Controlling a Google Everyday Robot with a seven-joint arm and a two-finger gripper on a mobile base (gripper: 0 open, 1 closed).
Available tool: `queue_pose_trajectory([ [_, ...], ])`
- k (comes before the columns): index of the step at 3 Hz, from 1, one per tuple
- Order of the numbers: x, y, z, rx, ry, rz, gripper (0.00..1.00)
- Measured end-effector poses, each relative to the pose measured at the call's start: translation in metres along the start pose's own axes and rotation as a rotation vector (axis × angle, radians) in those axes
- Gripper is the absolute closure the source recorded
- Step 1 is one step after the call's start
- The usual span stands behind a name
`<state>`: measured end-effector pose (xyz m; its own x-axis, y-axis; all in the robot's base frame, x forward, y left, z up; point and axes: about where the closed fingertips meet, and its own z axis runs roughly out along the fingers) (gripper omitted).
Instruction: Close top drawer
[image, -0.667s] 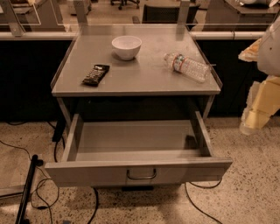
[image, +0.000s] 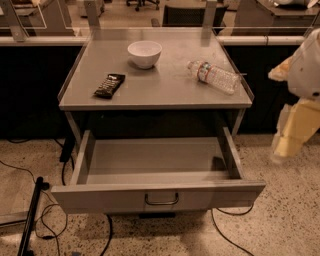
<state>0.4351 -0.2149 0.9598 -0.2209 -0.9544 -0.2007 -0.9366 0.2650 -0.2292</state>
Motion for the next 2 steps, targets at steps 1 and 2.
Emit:
queue_pose_trajectory([
  [1, 0.011, 0.024, 0.054, -0.055, 0.035, -0.028, 0.26],
  [2, 0.021, 0.036, 0.097, -0.083, 0.060, -0.057, 0.49],
])
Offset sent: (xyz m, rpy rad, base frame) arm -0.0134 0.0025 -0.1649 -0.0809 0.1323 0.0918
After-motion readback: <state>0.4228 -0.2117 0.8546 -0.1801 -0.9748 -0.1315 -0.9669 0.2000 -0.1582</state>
